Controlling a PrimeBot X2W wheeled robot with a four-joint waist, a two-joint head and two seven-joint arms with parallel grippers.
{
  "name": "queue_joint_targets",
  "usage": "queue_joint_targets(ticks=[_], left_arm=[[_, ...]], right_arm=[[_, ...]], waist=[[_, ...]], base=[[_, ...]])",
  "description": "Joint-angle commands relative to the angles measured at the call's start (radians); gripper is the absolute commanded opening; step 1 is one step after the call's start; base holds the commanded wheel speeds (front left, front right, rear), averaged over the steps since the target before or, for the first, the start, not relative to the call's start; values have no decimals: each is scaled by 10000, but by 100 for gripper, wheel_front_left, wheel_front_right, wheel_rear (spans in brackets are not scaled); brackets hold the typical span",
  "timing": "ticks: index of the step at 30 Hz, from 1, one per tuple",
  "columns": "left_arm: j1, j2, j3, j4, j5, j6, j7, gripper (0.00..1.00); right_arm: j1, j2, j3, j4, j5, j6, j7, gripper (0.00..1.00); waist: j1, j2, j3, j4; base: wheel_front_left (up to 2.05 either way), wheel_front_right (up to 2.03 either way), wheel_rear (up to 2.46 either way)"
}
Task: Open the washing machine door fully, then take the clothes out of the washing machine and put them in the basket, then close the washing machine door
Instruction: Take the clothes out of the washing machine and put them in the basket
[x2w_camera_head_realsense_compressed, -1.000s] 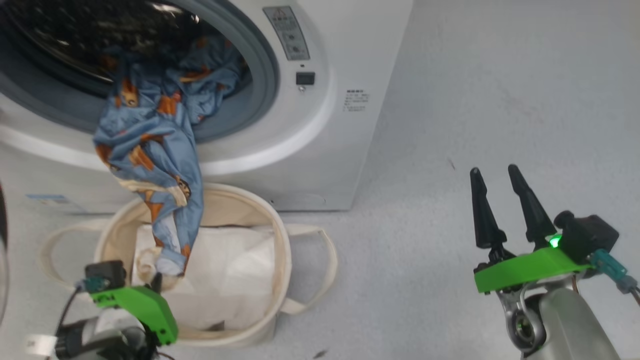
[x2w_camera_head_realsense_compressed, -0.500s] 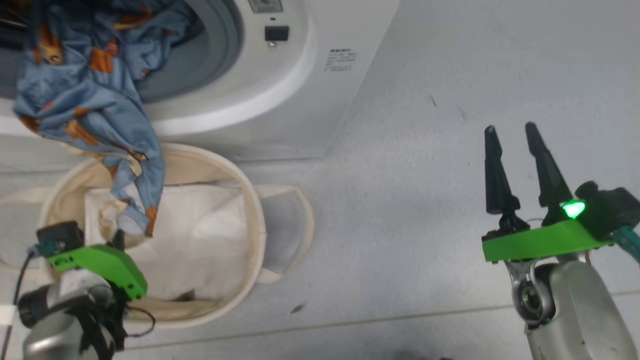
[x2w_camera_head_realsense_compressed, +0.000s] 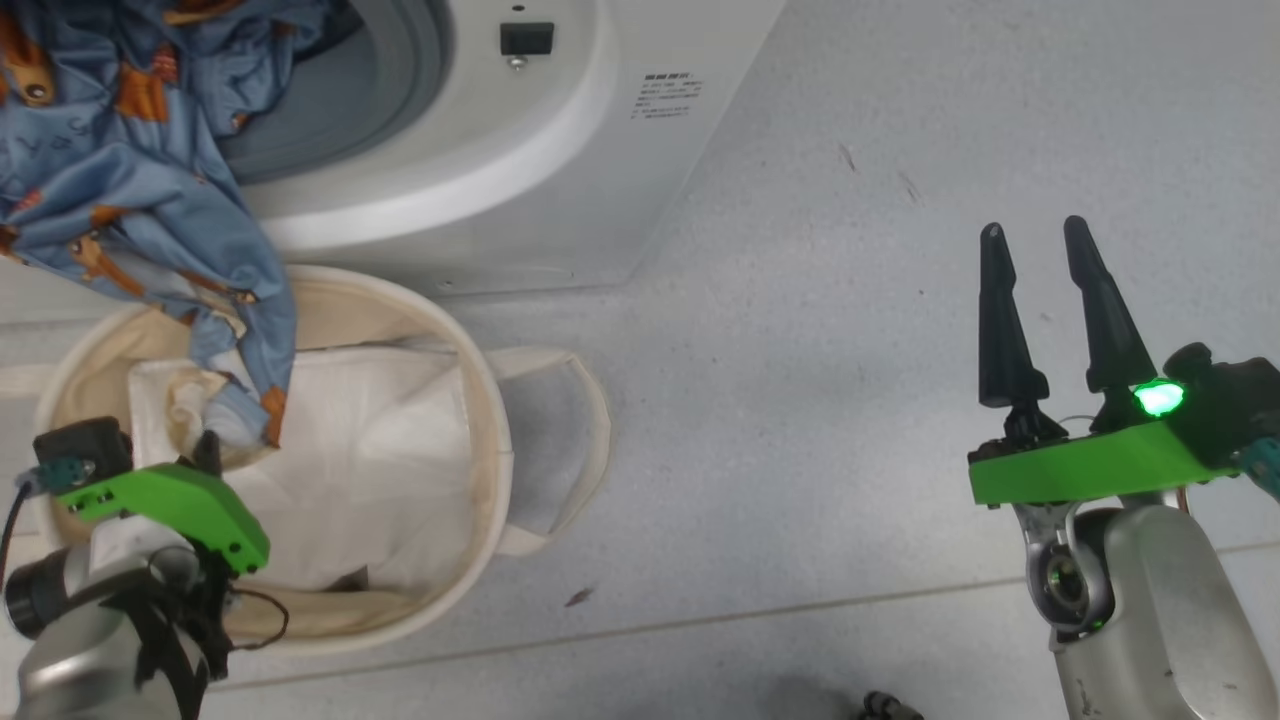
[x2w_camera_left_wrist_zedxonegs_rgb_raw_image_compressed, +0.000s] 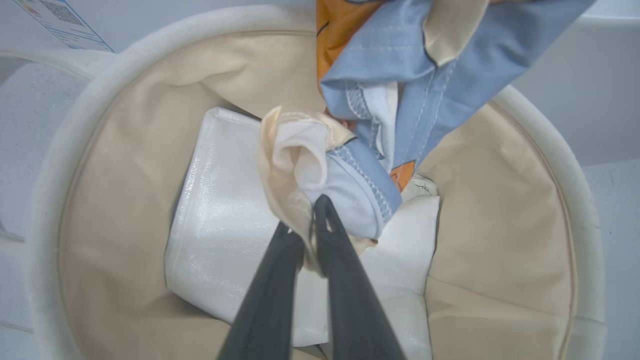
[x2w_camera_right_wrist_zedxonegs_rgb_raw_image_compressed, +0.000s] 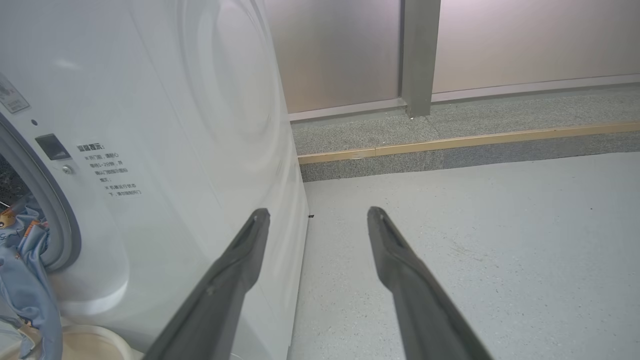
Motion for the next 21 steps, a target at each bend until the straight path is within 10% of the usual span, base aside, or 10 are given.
queue_joint_targets(ticks=[1,21], left_arm=[[193,333,208,-38,-105,22,-97,98],[1167,549,-24,-939,593,83,-916,100]], right_arm=[[5,58,145,-269,-132,6,-122,100],[646,69,377,583,-42,6,-122,100]], waist=[[-1,0,-121,56],[-1,0,-2728,626]], base=[[0,0,0],[0,0,0]])
